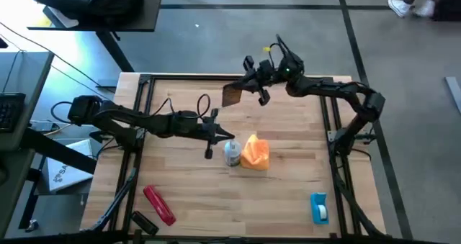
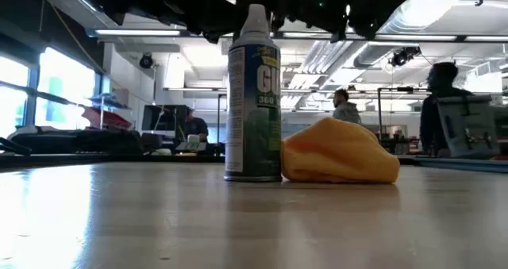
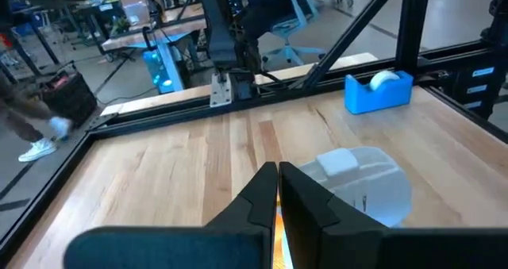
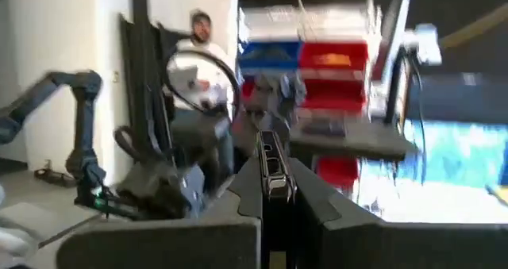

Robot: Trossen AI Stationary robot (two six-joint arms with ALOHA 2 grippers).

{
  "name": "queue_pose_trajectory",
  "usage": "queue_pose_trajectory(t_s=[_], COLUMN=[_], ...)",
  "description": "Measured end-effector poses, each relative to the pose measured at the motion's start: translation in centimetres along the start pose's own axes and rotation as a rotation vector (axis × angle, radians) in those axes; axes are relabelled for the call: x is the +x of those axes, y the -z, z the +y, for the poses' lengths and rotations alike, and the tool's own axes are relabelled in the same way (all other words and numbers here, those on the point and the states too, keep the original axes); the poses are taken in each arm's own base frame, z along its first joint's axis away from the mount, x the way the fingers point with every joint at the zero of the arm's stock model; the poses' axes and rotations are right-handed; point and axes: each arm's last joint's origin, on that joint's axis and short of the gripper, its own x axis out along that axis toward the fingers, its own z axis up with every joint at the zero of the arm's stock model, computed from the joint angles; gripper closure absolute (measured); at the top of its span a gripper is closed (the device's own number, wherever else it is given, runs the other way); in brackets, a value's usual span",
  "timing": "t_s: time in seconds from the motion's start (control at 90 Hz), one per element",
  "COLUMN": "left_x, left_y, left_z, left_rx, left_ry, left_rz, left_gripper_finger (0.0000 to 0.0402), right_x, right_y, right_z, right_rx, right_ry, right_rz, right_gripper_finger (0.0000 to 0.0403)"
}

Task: Apply microfiber cloth
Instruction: Spray the front and back of the black cellphone using the white spray bottle

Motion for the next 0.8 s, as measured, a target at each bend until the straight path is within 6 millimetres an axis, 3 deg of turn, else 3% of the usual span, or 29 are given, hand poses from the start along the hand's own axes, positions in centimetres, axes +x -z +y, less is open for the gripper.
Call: queue_pose_trajectory(t_s=[0.189,0.311,0.433,0.678,0.8], left_x=[0.0,0.0,0.0,0.0,0.0], left_y=[0.0,0.0,-0.1,-0.1,-0.3], left_z=[0.0,0.0,0.0,-0.1,-0.3], left_rx=[0.000,0.000,0.000,0.000,0.002], left_ry=[0.000,0.000,0.002,0.008,0.010], left_rz=[-0.003,-0.004,-0.009,-0.017,-0.028], left_gripper_finger=[0.0401,0.0402,0.0401,0.0402,0.0401], right_x=[0.5,0.6,1.1,2.0,2.3], right_y=[3.0,3.6,2.9,-0.5,-0.6], right_z=[0.7,0.9,1.1,1.8,2.2], right_rx=[0.096,0.120,0.087,-0.069,-0.052], right_ry=[0.030,0.040,0.030,0.017,0.022], right_rz=[0.218,0.267,0.208,-0.070,-0.078], right_gripper_finger=[0.0402,0.0402,0.0402,0.0402,0.0402])
